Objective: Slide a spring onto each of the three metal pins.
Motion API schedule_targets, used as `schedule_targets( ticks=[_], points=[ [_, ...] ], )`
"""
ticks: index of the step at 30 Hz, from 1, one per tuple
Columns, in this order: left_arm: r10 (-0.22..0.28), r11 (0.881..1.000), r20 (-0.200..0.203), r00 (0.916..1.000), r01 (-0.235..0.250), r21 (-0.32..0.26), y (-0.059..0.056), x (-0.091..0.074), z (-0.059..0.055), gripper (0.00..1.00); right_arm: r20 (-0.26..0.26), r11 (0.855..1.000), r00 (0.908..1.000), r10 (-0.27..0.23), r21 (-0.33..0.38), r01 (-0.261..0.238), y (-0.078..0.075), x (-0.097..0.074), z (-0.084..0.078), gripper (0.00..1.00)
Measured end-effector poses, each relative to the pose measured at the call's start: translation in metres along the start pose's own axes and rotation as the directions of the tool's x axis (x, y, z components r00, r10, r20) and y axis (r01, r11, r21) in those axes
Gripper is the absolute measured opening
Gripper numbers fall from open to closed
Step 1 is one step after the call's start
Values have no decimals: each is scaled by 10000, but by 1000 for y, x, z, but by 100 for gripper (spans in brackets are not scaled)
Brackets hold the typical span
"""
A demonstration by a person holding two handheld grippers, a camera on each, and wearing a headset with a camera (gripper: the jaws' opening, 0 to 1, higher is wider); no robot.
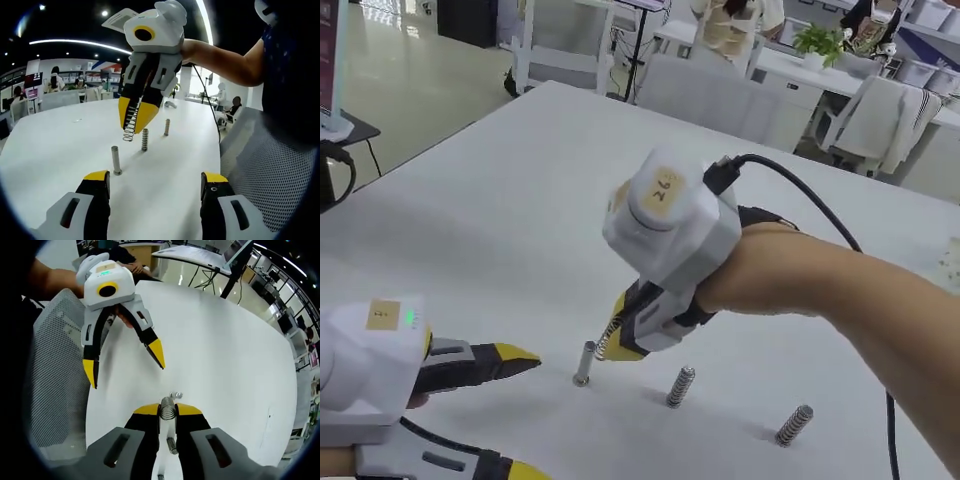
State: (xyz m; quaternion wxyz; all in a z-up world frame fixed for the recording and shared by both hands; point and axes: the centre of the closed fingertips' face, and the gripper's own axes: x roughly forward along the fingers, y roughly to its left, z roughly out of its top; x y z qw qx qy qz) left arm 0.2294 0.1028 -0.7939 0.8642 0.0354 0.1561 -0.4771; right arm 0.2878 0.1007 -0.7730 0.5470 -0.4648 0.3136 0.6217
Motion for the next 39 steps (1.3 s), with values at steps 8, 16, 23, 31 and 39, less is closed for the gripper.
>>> schedule_targets(
  ticks=[8,16,23,31,39],
  points=[
    [41,10000,46,10000,-41,-10,1,-1,0,74,-140,9998,9997,-184,-126,182,-13,5,3,9],
    [19,10000,-22,10000,-19,-36,3,-2,-3,74,-248,9999,9997,-65,-98,63,-17,13,2,9],
    [-14,10000,-13,10000,14,-74,5,-1,-4,72,-386,9999,9992,70,-77,-73,-17,19,0,9],
    [-14,10000,-56,10000,13,-98,6,-2,-5,71,-502,9998,9985,213,-46,-216,-17,25,-4,9],
    [-21,9999,-89,10000,20,-118,7,-2,-6,70,-616,9993,9975,360,-40,-363,-17,33,-5,9]
  ],
)
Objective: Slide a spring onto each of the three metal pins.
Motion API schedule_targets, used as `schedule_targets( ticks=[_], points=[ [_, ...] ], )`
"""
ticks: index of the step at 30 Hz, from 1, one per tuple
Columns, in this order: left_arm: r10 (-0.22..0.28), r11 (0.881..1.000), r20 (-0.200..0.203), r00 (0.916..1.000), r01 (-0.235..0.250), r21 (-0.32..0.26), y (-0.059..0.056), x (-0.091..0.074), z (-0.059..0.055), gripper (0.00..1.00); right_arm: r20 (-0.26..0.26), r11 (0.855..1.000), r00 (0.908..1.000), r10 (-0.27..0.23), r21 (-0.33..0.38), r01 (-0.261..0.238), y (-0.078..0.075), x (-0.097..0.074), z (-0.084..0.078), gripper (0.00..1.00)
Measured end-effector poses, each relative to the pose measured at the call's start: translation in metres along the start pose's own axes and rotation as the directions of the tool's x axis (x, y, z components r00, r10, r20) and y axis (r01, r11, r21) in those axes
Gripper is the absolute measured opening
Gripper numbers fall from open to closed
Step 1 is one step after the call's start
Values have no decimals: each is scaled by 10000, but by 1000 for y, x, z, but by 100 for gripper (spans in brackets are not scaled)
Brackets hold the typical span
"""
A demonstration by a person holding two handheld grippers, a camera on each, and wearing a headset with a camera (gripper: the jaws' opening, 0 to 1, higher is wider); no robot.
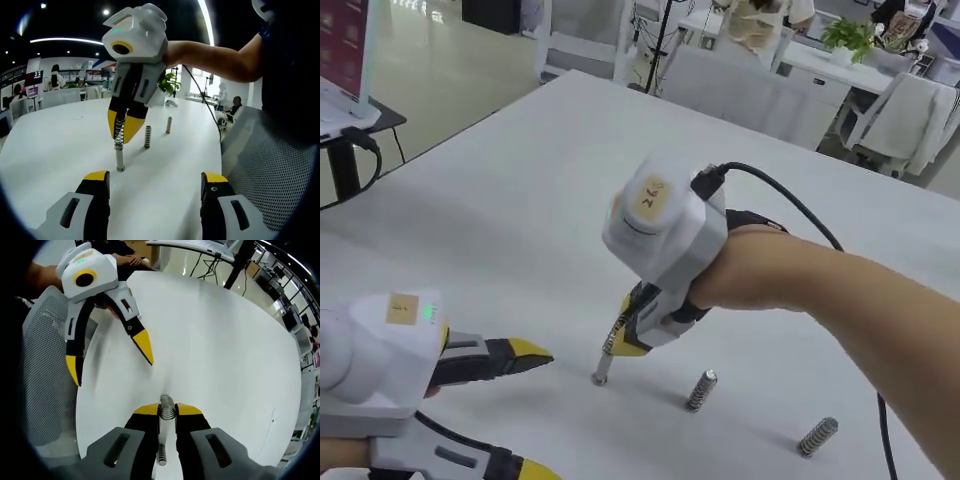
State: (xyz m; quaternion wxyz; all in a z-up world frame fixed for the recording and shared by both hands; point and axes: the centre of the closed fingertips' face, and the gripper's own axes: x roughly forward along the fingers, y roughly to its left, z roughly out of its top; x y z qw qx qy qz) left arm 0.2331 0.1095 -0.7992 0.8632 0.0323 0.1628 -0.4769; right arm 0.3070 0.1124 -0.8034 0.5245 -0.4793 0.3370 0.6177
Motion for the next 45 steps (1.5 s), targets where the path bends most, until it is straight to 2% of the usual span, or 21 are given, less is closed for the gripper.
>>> schedule_targets(
  ticks=[9,22,45],
  points=[
    [-3,10000,-35,10000,3,-17,0,1,0,69,-227,9999,9996,153,-2,-153,2,11,-3,9],
    [43,10000,-72,10000,-44,-55,0,1,-1,68,-546,9998,9984,133,137,-126,1,29,-11,9],
    [128,9999,-90,9999,-128,-62,1,1,0,67,-682,9989,9972,296,390,-269,1,42,-17,9]
  ],
)
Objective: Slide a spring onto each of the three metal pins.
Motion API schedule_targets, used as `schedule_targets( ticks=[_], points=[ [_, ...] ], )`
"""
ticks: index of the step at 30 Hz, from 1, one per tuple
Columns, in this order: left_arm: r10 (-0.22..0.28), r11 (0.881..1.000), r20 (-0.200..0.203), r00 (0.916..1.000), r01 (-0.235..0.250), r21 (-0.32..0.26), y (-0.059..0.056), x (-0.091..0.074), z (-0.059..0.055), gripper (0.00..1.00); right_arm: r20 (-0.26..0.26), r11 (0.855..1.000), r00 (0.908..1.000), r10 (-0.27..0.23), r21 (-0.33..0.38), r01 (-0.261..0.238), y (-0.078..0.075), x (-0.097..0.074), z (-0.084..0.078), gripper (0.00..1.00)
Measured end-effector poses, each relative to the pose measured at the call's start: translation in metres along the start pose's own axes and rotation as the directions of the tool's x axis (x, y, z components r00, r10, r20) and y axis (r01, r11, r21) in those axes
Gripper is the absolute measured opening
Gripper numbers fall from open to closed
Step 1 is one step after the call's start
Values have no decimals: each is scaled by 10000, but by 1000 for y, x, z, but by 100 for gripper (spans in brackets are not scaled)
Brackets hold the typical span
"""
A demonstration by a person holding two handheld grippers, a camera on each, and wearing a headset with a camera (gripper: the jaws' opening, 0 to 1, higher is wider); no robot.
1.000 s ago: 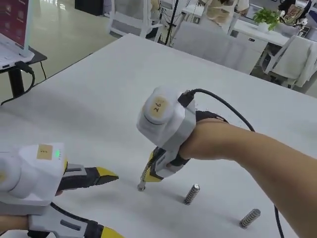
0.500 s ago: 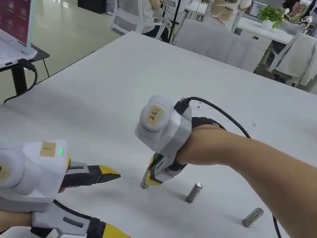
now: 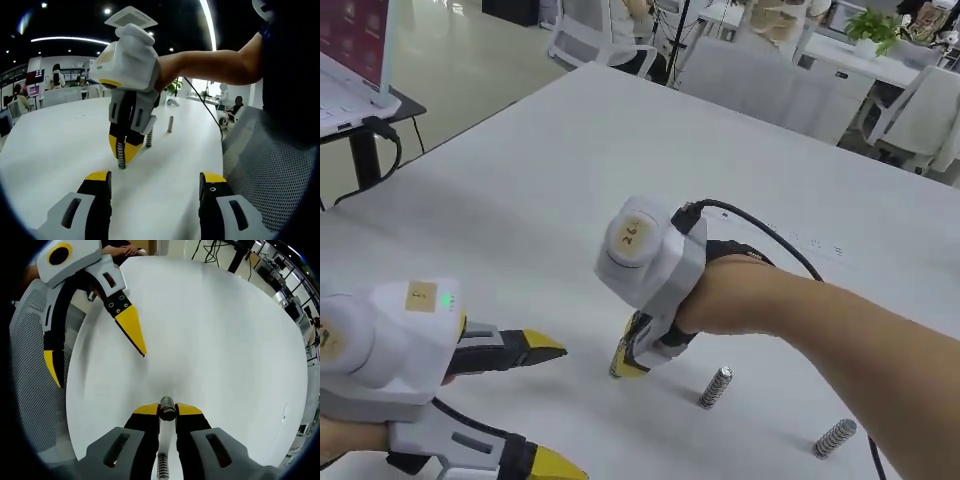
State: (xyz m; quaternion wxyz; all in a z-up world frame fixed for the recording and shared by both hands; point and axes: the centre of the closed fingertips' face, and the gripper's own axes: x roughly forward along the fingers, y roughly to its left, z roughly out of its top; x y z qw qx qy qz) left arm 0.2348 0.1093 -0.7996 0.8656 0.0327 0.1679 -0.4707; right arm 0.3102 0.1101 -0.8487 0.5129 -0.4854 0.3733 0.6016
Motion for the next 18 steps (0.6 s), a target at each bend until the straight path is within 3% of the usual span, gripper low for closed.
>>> schedule_targets(
  ticks=[18],
  points=[
    [-6,10000,-6,10000,6,4,2,0,1,68,108,9993,9999,72,373,-76,1,-1,-9,18]
  ],
)
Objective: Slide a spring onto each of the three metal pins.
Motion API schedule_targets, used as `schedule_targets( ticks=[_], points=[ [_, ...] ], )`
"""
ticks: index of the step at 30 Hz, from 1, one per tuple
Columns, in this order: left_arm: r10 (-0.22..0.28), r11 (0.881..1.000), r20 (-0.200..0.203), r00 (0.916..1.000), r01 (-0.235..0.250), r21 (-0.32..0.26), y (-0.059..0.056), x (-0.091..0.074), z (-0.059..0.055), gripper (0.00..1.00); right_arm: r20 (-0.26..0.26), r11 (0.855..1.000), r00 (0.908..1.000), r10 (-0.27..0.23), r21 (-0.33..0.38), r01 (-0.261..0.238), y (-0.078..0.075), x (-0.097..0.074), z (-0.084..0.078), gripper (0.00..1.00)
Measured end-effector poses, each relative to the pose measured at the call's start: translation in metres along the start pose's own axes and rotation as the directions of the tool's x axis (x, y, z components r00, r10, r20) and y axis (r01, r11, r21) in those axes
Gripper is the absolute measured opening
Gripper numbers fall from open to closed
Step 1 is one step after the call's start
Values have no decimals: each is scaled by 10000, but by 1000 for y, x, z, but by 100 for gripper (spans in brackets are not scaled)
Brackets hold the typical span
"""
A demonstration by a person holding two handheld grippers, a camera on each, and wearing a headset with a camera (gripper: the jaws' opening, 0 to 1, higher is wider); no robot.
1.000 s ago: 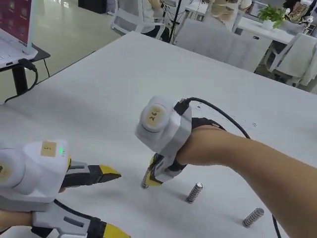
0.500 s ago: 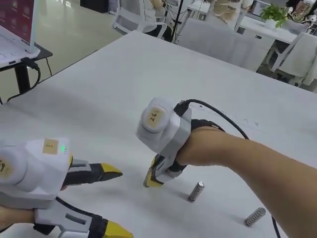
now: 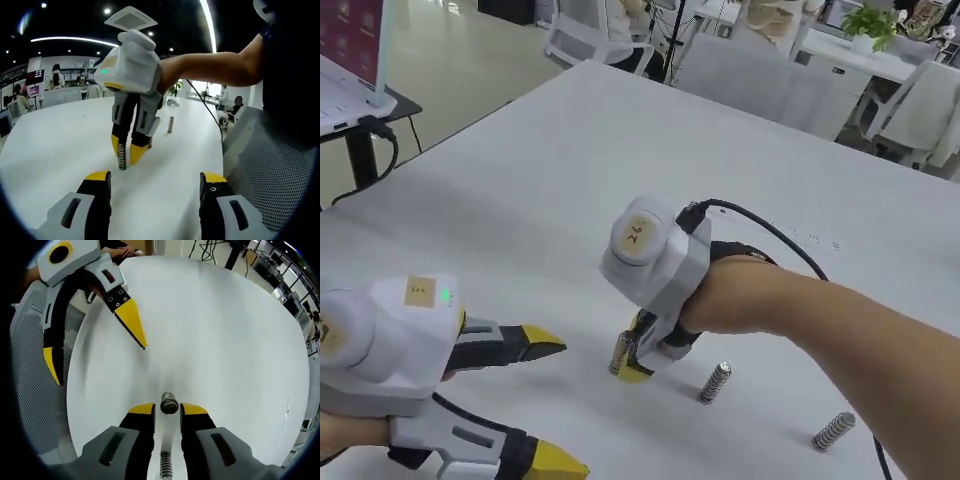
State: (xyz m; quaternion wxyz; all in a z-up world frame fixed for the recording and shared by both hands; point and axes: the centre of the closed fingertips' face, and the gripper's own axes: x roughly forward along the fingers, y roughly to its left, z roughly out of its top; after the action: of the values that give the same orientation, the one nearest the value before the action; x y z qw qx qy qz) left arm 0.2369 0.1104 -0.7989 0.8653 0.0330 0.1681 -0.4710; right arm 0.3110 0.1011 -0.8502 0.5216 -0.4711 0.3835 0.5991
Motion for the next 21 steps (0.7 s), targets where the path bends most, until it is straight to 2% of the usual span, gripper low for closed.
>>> schedule_targets(
  ticks=[10,21],
  points=[
    [14,10000,-47,10000,-14,0,2,2,1,68,330,9994,9995,-9,354,-2,4,-7,-8,19],
    [84,10000,-66,9999,-84,-14,3,0,2,68,985,9981,9950,-173,610,113,15,-19,-7,21]
  ],
)
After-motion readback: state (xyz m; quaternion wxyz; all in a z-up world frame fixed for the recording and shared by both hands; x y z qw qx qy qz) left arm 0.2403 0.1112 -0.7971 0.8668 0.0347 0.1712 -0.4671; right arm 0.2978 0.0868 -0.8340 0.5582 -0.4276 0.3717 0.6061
